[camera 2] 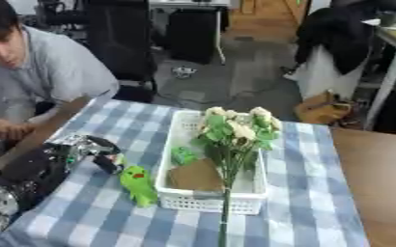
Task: Pick up objects on the table and place them in the box.
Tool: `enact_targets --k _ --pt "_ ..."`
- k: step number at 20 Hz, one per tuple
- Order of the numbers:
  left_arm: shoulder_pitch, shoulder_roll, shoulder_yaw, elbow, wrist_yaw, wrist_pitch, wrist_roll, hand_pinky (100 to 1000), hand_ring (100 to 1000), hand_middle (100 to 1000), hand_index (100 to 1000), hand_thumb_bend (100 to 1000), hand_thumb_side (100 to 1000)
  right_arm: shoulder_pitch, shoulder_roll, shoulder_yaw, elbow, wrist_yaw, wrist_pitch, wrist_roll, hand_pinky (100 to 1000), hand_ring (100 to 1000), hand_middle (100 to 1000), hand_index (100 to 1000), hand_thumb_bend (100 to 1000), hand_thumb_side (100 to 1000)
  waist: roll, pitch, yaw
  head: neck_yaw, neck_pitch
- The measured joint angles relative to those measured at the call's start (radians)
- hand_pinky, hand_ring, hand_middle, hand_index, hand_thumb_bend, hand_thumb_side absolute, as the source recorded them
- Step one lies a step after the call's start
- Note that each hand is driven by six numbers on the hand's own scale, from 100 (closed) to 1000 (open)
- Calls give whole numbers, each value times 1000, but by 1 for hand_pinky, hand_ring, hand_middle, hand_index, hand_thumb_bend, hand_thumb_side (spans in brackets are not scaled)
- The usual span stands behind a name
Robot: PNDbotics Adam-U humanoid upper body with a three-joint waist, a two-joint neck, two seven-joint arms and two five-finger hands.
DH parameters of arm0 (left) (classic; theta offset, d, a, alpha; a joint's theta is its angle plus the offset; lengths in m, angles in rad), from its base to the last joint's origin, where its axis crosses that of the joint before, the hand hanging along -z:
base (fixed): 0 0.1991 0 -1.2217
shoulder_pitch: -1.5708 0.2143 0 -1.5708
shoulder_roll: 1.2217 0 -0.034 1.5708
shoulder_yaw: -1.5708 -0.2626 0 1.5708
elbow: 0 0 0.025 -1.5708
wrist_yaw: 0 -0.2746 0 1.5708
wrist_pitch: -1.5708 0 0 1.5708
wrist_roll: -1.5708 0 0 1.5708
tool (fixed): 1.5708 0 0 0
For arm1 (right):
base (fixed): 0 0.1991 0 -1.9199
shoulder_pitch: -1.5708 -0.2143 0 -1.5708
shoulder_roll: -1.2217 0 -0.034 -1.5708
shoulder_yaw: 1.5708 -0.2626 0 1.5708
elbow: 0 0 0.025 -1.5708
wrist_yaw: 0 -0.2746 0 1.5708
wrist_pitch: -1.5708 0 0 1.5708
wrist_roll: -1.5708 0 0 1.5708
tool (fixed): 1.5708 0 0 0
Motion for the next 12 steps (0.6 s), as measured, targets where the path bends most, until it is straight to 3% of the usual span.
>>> enact_targets --k 4,5,6,7,8,9,10,11,12 --pt "-10 -2 5 9 -17 5 -8 966 933 975 1000 309 705 -1 0 0 0 -1 0 0 733 750 689 676 100 485 0 0 0 1 0" --pt "-12 -4 5 11 -23 6 -10 853 853 931 1000 316 678 -2 0 0 0 -1 0 0 733 749 689 675 100 485 0 0 0 1 0" --pt "-16 -5 5 13 -29 8 -13 853 853 931 1000 316 678 -3 0 0 0 -1 0 0 733 749 689 675 100 485 0 -1 0 1 0" --pt "-19 -5 5 15 -34 9 -16 727 796 871 1000 316 636 -3 0 0 0 -1 -1 -1 733 749 689 675 100 484 0 -1 0 1 0" --pt "-21 -7 6 16 -39 11 -18 727 796 871 1000 316 636 -4 0 0 0 -1 -1 -1 733 749 689 675 100 484 0 -1 0 1 0" --pt "-22 -8 7 17 -44 13 -20 565 720 789 1000 299 587 -4 0 0 0 -1 -2 -2 733 749 689 675 100 486 0 -1 0 1 0" --pt "-25 -9 8 18 -48 14 -21 565 720 789 1000 299 587 -4 0 0 0 -1 -2 -2 733 749 689 675 100 486 0 -1 0 1 0" --pt "-28 -9 9 20 -52 14 -21 463 663 732 1000 275 541 -4 0 0 0 -1 -3 -3 733 749 689 675 100 485 0 -1 0 1 0" --pt "-28 -9 11 20 -54 15 -22 463 663 732 1000 275 541 -4 0 0 0 -1 -3 -3 733 749 689 675 100 485 0 -1 0 1 0"
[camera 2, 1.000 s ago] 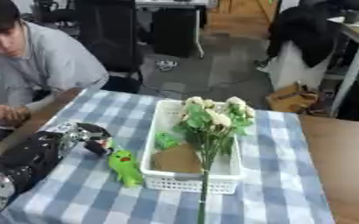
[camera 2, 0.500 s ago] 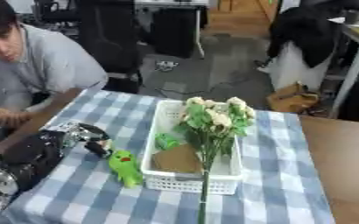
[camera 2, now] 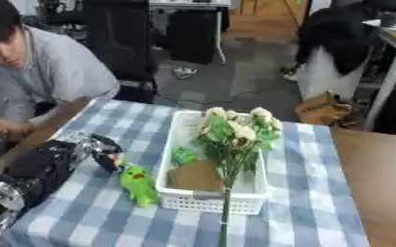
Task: Pick up objects on the table and place them in the box.
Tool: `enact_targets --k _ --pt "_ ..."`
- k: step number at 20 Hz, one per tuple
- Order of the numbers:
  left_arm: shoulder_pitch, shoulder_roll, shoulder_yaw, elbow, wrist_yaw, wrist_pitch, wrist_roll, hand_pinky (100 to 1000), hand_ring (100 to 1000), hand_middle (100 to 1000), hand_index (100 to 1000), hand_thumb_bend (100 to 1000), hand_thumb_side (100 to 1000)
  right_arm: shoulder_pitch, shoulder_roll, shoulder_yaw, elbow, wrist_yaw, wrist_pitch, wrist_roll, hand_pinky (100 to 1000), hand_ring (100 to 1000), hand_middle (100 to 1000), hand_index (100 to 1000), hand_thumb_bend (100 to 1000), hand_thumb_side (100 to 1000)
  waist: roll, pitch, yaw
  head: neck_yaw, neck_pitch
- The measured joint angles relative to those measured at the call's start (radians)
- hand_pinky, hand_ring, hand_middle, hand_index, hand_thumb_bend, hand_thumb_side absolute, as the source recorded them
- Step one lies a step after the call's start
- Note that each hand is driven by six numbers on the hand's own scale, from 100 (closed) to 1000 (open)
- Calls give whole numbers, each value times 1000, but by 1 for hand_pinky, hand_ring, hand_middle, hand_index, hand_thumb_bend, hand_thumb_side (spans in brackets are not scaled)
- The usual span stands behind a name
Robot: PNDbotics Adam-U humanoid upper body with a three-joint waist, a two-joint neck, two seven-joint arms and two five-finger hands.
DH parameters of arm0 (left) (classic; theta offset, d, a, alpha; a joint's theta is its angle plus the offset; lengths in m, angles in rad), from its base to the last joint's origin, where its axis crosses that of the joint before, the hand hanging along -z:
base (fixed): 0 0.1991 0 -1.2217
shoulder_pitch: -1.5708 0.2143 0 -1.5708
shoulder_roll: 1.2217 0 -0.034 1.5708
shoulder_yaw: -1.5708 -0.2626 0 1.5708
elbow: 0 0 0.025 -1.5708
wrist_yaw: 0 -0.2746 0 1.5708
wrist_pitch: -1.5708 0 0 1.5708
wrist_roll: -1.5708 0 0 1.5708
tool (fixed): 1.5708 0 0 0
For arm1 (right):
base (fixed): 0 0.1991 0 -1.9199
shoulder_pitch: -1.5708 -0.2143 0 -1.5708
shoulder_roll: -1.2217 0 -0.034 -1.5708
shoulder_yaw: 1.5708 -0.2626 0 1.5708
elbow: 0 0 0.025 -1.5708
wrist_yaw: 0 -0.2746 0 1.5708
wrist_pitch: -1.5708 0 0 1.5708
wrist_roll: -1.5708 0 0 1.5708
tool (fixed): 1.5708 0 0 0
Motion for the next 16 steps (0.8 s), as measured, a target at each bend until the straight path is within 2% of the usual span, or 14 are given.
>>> enact_targets --k 1,2,3,4,5,6,8,10,11,12,16 --pt "-1 0 0 0 -2 1 -1 375 604 690 975 256 487 0 0 0 0 0 -1 -1 733 748 689 675 100 485 0 0 0 0 0" --pt "-1 0 1 0 -3 1 -1 375 604 690 975 256 487 0 0 0 0 0 -1 -1 733 748 689 675 100 485 0 0 0 0 0" --pt "-1 0 1 0 -5 2 0 293 562 656 935 231 450 0 0 0 0 0 -1 -1 733 749 689 675 100 484 0 0 0 -1 0" --pt "-2 0 1 0 -6 3 1 293 562 656 935 231 450 0 0 0 0 0 -1 -2 733 749 689 675 100 484 0 0 0 -1 0" --pt "-3 0 1 1 -6 5 2 220 515 613 873 207 419 0 0 0 0 0 -1 -2 733 748 689 675 100 486 0 0 0 -1 0" --pt "-4 0 1 1 -7 7 3 220 515 613 873 207 419 0 0 0 0 0 -1 -2 733 748 689 675 100 486 0 0 -1 -1 0" --pt "-7 -1 1 4 -8 11 4 134 458 554 800 187 377 0 0 0 0 0 -2 -2 733 749 689 675 100 486 0 0 -1 -1 0" --pt "-9 -1 1 7 -10 15 3 118 446 543 784 180 370 0 0 0 0 0 -2 -2 733 749 689 675 100 486 0 0 -3 -1 0" --pt "-10 -1 1 7 -11 17 2 100 404 504 725 165 349 0 0 0 0 0 -2 -2 733 749 689 675 100 484 0 0 -4 -1 0" --pt "-10 -1 1 7 -12 19 0 100 404 504 725 165 349 0 0 0 0 0 -2 -2 733 749 689 675 100 484 0 0 -5 -1 0" --pt "-16 -2 1 11 -15 27 -7 100 310 411 603 100 310 0 0 0 0 0 -2 -2 733 749 689 675 100 482 0 0 -6 -1 0"
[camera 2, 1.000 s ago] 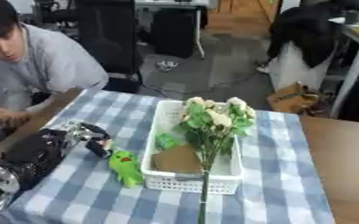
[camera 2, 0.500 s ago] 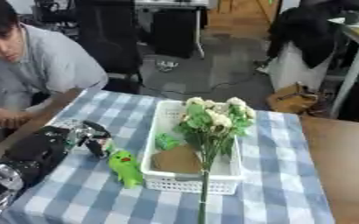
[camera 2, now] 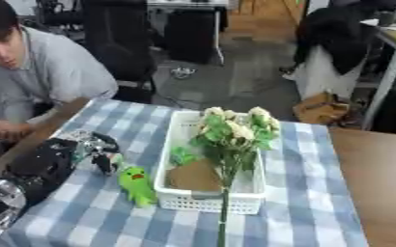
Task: Pick up objects on the table and place them in the box.
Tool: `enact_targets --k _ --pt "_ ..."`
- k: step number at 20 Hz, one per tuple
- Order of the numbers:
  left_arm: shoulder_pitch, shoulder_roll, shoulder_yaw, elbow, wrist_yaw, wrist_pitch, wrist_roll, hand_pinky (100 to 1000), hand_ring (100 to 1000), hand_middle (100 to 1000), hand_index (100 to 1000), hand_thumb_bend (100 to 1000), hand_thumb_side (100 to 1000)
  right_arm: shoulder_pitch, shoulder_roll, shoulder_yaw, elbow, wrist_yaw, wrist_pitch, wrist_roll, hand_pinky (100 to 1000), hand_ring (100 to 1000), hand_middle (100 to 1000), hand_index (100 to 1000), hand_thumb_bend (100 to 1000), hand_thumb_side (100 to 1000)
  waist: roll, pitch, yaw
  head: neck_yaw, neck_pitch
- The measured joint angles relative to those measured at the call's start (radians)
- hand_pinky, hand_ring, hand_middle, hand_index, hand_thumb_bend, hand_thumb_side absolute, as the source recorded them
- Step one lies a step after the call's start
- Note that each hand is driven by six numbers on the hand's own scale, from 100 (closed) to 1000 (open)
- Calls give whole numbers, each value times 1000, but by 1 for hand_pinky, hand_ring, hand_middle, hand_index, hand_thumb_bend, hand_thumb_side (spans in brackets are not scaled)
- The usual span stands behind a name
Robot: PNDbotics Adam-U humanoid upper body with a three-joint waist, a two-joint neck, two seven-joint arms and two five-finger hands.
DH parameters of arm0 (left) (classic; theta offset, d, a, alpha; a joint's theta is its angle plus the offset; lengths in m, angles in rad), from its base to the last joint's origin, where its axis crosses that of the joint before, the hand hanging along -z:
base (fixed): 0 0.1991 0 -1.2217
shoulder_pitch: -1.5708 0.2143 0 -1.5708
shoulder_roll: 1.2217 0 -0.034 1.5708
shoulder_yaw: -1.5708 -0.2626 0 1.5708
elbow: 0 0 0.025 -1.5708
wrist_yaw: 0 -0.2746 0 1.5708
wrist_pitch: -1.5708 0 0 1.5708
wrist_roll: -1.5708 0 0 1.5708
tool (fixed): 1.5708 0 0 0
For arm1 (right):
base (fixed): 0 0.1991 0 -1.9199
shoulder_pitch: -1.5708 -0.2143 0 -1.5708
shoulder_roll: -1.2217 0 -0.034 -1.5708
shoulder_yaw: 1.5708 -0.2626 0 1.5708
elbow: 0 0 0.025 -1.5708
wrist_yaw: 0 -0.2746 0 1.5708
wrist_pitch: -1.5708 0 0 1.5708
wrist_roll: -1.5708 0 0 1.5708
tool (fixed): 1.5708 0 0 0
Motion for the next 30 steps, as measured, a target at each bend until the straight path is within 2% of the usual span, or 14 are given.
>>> enact_targets --k 5,10,14,30 --pt "-3 -3 3 1 2 14 -4 100 244 343 535 100 277 -2 0 0 0 -3 0 0 733 749 689 675 100 481 0 0 -1 0 0" --pt "-5 -4 4 2 6 23 -7 100 183 279 473 100 183 -3 0 0 0 -8 1 0 733 749 689 676 100 479 0 0 -2 0 0" --pt "-9 -6 4 3 4 28 -15 100 134 229 462 100 180 -3 0 0 0 -9 1 0 734 750 690 676 100 476 0 0 -4 0 0" --pt "-57 -7 -20 -30 8 15 -110 100 105 208 452 100 164 -4 -3 0 0 -9 6 -7 734 750 690 675 100 473 0 0 -5 -11 0"
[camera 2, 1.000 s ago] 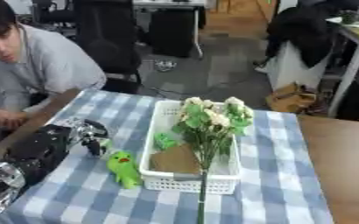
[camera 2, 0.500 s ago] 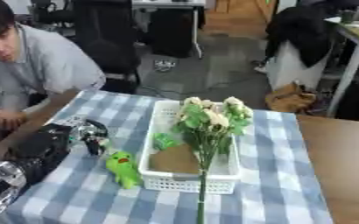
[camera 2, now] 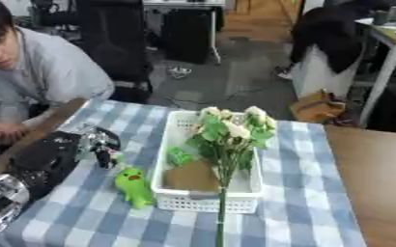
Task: Pick up objects on the table and place them in the box.
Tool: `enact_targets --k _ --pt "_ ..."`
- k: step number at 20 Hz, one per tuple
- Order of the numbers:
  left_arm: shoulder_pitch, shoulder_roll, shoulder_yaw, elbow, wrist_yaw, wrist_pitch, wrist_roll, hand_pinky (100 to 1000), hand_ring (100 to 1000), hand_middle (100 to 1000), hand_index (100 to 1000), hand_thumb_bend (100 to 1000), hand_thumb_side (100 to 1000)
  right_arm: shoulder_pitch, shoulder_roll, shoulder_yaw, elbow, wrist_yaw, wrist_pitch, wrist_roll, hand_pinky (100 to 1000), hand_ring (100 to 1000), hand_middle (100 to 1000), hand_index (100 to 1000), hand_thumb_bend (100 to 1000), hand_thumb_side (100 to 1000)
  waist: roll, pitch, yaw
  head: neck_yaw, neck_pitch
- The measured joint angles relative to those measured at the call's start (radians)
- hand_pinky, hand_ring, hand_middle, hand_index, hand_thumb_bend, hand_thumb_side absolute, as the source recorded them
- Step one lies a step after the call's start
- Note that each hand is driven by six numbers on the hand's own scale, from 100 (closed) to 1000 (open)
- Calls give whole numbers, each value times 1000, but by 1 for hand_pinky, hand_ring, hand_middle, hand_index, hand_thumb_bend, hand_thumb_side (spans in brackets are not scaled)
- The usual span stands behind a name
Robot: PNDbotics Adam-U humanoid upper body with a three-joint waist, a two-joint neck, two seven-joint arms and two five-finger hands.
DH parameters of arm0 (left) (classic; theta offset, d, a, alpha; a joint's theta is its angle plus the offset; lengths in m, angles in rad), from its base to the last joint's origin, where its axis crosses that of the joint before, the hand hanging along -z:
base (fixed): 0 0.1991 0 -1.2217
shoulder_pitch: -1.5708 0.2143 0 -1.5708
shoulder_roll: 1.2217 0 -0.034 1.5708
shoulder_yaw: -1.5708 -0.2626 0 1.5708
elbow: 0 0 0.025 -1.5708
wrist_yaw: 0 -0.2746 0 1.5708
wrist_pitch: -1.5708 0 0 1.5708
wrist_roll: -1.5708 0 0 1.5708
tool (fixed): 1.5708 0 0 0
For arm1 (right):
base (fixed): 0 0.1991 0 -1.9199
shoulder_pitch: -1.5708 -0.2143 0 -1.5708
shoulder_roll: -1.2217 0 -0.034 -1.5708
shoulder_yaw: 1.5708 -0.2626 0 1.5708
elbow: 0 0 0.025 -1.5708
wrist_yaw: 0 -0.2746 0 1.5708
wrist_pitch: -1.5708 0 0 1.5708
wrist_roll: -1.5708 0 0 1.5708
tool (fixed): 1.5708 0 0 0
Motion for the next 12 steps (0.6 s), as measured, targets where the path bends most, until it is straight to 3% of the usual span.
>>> enact_targets --k 12 --pt "-57 3 -22 -50 4 7 -53 100 101 209 450 100 160 0 -4 0 0 0 3 -3 735 750 690 675 100 473 0 0 4 -3 0"
